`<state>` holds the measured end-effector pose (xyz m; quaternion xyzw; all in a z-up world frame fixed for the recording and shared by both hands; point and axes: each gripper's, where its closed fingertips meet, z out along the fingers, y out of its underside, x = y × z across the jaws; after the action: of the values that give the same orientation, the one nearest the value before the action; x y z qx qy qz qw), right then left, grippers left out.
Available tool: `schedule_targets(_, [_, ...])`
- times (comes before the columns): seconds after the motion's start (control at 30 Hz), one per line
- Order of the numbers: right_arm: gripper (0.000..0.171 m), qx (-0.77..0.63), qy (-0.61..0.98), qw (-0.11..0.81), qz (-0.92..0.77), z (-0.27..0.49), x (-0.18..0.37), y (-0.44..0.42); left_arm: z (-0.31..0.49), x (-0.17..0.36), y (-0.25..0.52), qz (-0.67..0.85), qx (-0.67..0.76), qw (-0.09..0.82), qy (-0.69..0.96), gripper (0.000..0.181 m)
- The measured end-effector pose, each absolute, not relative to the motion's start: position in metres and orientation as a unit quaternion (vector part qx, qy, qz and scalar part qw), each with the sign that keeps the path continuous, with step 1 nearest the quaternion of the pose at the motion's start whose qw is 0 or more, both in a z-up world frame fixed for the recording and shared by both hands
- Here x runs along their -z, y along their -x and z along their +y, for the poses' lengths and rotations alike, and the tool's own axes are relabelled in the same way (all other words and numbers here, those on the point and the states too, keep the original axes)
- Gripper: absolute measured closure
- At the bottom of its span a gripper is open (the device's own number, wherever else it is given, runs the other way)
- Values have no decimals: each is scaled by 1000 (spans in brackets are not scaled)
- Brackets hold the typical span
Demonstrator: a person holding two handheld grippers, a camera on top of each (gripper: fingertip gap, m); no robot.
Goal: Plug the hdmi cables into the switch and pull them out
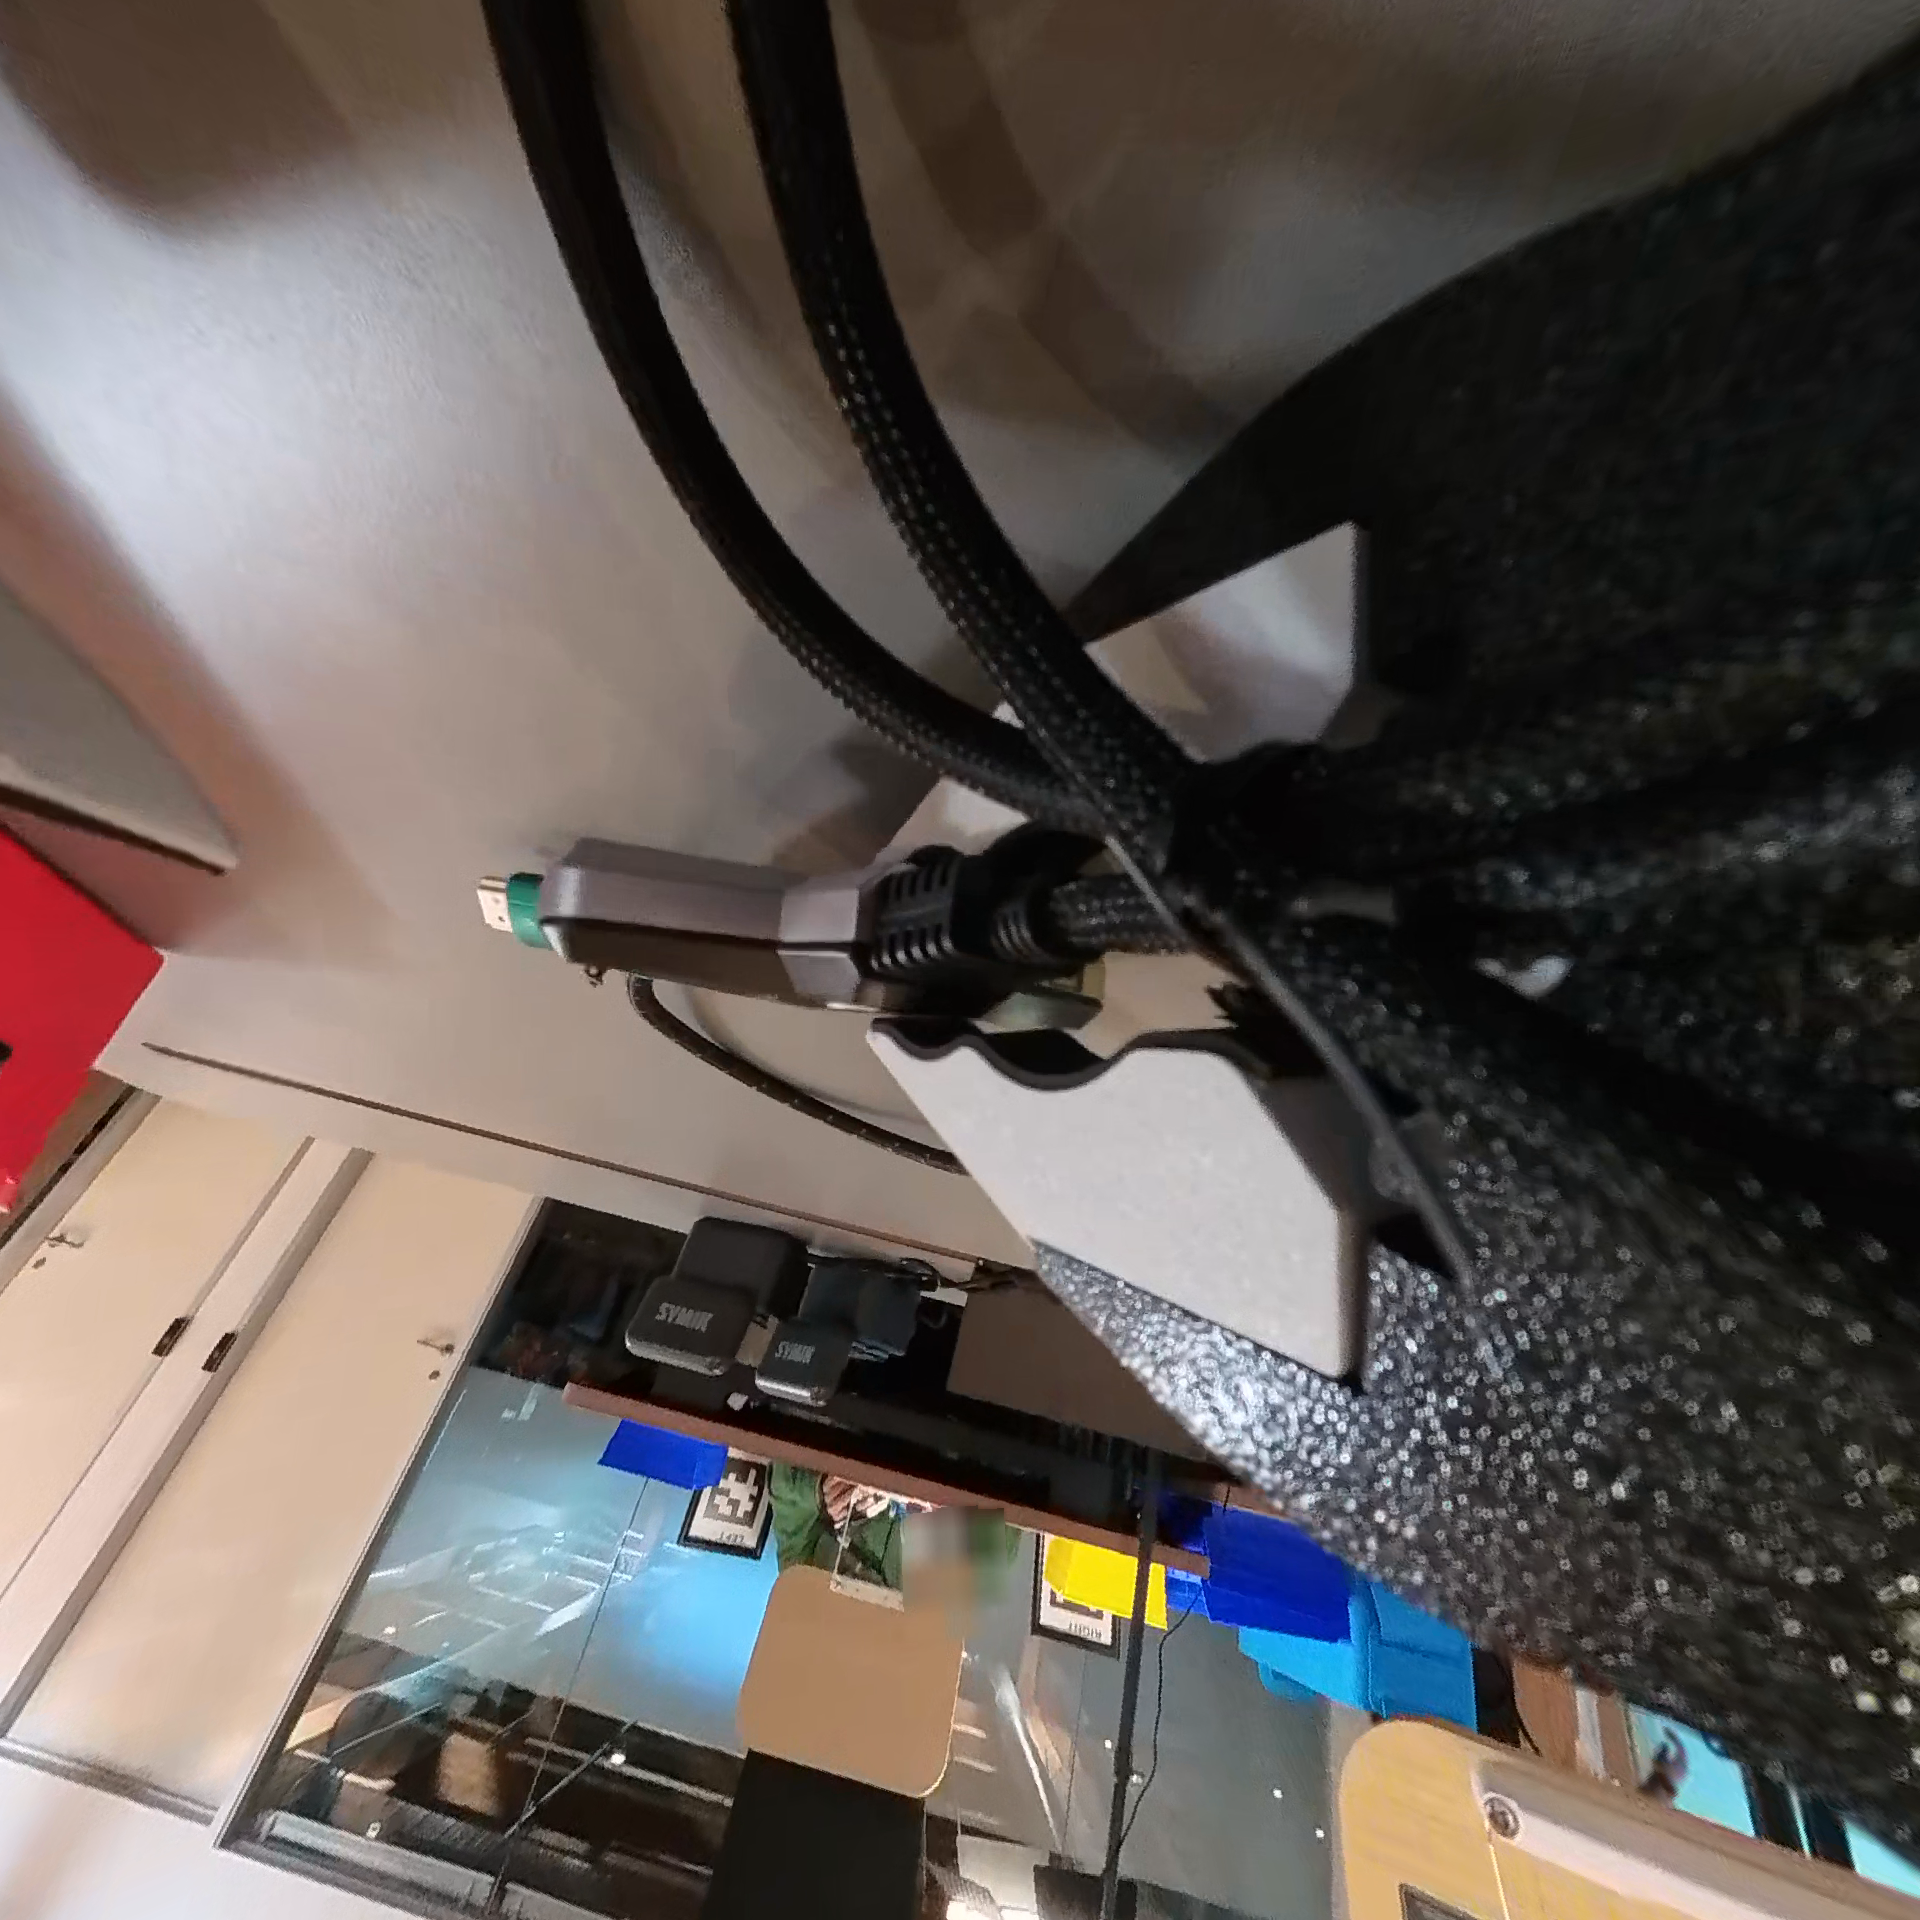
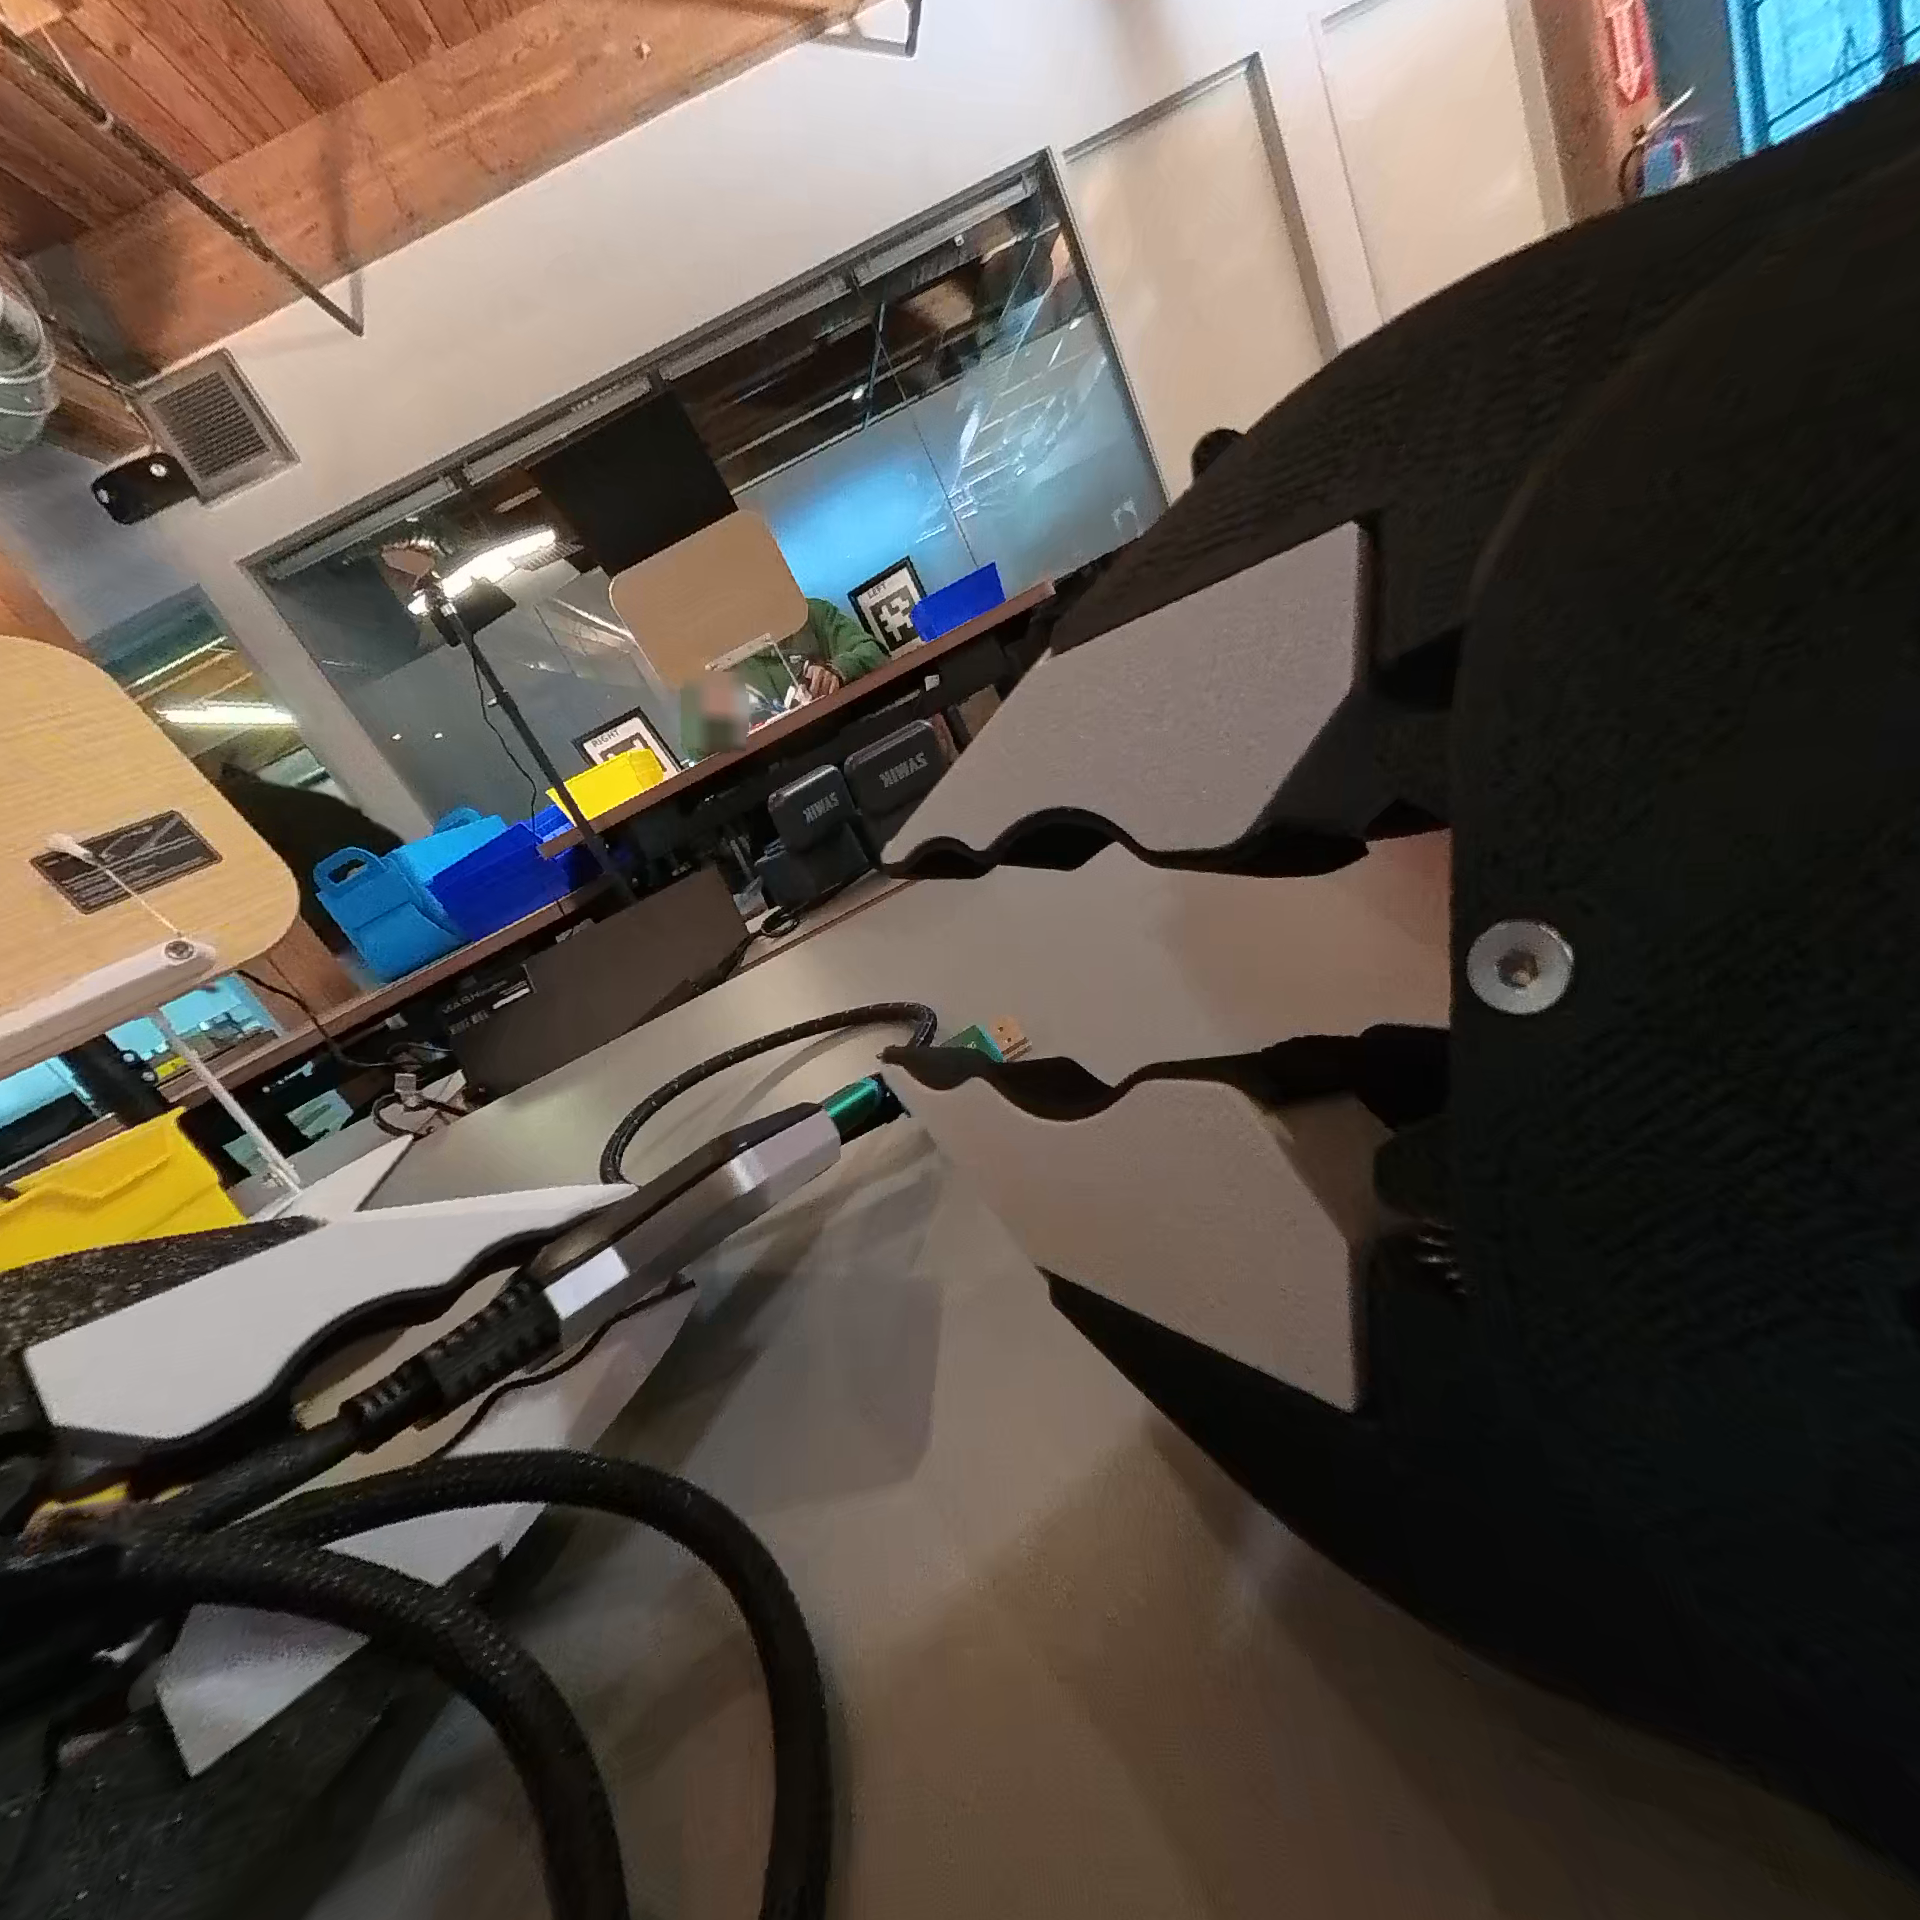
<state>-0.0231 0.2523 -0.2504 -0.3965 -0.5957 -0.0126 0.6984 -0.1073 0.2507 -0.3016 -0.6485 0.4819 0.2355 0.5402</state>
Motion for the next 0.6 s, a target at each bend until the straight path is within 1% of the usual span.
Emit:
schedule_targets(0.1, [140,14,398,697,-597,253,251,23,251,301,109,470,-236,540,657,157])
schedule_targets(0.17, [140,21,399,695,-597,255,253,23,250,302,113,440,-213,528,695,155])
schedule_targets(0.2, [140,26,400,694,-598,257,253,22,248,302,114,419,-189,518,722,149])
schedule_targets(0.27, [140,33,401,694,-598,259,254,21,242,303,111,383,-117,490,775,121])
schedule_targets(0.3, [140,33,401,694,-597,260,254,21,238,303,107,363,-77,476,797,111])
schedule_targets(0.37, [141,30,403,695,-595,260,253,20,230,301,102,320,-13,451,833,95])
schedule_targets(0.47, [140,21,397,699,-595,257,251,21,219,297,101,287,15,418,862,80])
schedule_targets(0.5, [139,16,390,703,-594,254,248,22,215,295,99,295,13,418,859,82])
schedule_targets(0.6, [128,-16,323,712,-623,229,240,37,208,294,101,327,-31,423,845,89])
